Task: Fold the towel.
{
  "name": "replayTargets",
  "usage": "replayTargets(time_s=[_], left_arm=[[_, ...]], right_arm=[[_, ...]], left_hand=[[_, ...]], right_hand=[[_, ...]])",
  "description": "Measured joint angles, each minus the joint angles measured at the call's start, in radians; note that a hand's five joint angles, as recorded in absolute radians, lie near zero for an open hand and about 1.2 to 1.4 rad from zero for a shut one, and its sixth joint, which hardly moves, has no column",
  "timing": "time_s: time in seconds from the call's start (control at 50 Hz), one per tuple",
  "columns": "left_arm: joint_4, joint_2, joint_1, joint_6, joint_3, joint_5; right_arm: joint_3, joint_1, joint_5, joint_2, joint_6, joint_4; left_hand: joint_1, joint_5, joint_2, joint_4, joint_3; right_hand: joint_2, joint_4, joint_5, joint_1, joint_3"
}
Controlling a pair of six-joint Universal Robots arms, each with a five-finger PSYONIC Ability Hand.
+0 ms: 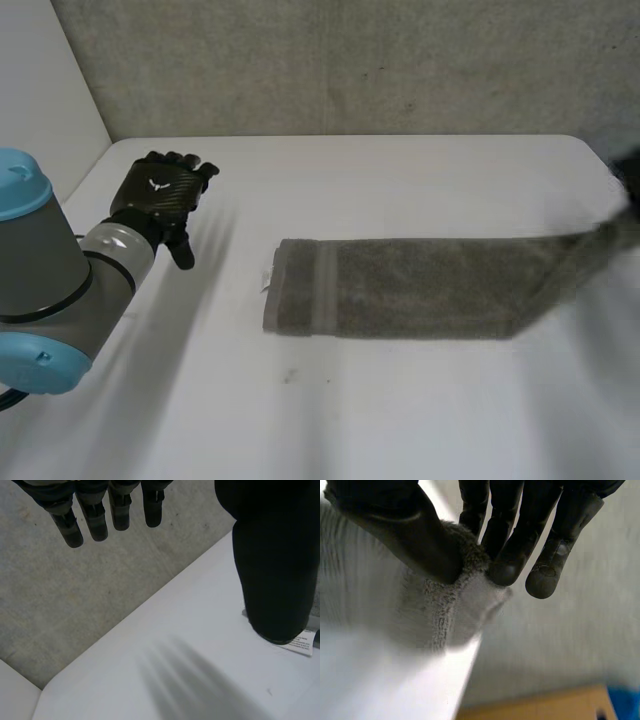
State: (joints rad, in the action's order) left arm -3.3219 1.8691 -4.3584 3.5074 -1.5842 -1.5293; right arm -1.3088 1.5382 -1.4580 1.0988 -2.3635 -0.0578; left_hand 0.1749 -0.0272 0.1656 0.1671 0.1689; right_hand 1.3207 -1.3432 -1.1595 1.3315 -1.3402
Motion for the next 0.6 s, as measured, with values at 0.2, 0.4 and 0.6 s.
replayTargets(time_s=[0.2, 0.4, 0.6], left_arm=[[-0.001, -0.041, 0.003, -0.002, -0.010, -0.003], [-0.002, -0.057, 0.003, -0.003, -0.030, -0.004], [-0.012, -0.056, 0.006, -0.002, -0.036, -0.003]], right_arm=[[0.139, 0.501, 0.024, -0.088, -0.079, -0.020], [0.174, 0.839, 0.035, -0.269, 0.005, -0.028], [0.120, 0.829, 0.016, -0.226, 0.009, -0.019]], left_hand=[[0.000, 0.000, 0.000, 0.000, 0.000], [0.000, 0.001, 0.000, 0.000, 0.000], [0.000, 0.000, 0.000, 0.000, 0.000]], right_hand=[[0.001, 0.000, 0.000, 0.002, -0.011], [0.001, 0.000, 0.000, 0.002, -0.011], [-0.944, 0.948, 0.978, -0.947, 0.946]])
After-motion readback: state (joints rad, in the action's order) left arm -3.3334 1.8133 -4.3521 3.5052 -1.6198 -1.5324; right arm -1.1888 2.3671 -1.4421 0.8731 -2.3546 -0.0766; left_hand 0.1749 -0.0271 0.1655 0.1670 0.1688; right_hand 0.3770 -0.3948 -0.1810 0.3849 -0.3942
